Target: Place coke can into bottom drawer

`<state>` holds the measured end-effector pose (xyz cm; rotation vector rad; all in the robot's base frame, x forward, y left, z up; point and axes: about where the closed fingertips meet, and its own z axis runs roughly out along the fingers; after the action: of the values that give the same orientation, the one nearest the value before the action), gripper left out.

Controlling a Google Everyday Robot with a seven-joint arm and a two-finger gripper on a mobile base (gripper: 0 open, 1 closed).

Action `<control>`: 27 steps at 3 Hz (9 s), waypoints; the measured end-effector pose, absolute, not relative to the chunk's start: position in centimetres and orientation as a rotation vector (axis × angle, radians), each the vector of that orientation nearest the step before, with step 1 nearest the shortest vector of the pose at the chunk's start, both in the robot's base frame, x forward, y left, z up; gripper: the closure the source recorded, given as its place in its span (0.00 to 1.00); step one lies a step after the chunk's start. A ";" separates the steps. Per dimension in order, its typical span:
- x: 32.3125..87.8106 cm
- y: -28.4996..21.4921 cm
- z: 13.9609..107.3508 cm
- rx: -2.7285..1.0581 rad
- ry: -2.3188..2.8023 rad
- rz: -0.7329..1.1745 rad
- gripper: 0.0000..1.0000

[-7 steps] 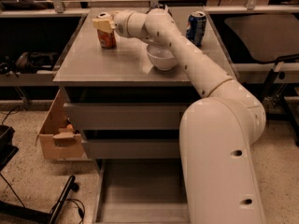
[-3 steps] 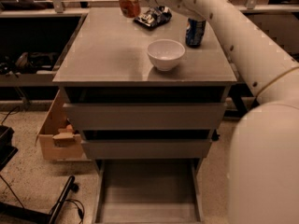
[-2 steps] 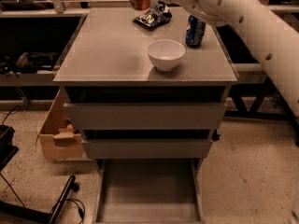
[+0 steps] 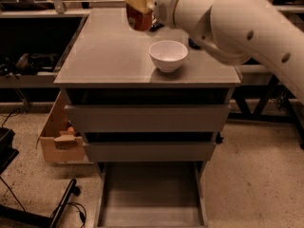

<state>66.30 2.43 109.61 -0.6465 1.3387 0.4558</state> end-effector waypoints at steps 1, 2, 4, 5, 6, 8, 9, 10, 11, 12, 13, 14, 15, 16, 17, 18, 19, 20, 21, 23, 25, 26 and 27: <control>61.5 3.7 103.6 -0.637 1.428 0.529 1.00; 57.6 3.0 95.2 -0.610 1.532 0.575 1.00; 54.3 2.3 77.1 -0.535 1.700 0.646 1.00; 54.3 2.3 77.1 -0.535 1.700 0.646 1.00; 55.8 1.6 75.4 -0.593 1.701 0.669 1.00; 62.4 -8.7 69.4 -0.695 1.729 0.613 1.00; 63.0 -12.4 67.4 -0.694 1.752 0.593 1.00; 63.0 -12.4 67.4 -0.694 1.752 0.593 1.00; 63.1 -11.8 67.4 -0.720 1.748 0.596 1.00; 63.0 -11.7 67.4 -0.720 1.748 0.596 1.00; 59.2 -9.4 62.8 -0.826 1.734 0.677 1.00; 51.7 -5.9 54.2 -1.015 1.673 0.870 1.00; 48.7 -4.2 50.1 -1.102 1.642 0.958 1.00; 50.1 -3.8 45.2 -1.149 1.636 0.962 1.00; 52.8 -4.4 41.3 -1.108 1.647 0.912 1.00; 52.7 -3.4 40.2 -1.121 1.653 0.929 1.00; 52.3 -1.0 36.6 -1.159 1.624 0.975 1.00; 52.3 1.9 30.8 -1.195 1.555 1.015 1.00; 52.3 3.1 27.8 -1.215 1.488 1.018 1.00; 51.6 4.1 23.9 -1.221 1.434 1.021 1.00; 52.0 6.3 21.4 -1.203 1.399 1.042 1.00; 52.1 6.3 21.3 -1.202 1.400 1.040 0.74; 52.1 6.3 21.3 -1.202 1.400 1.040 0.51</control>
Offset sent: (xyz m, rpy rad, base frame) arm -0.1616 -0.0281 -0.3328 -0.0299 0.4677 -0.0053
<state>52.08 6.32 21.25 -1.2015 1.3997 1.0398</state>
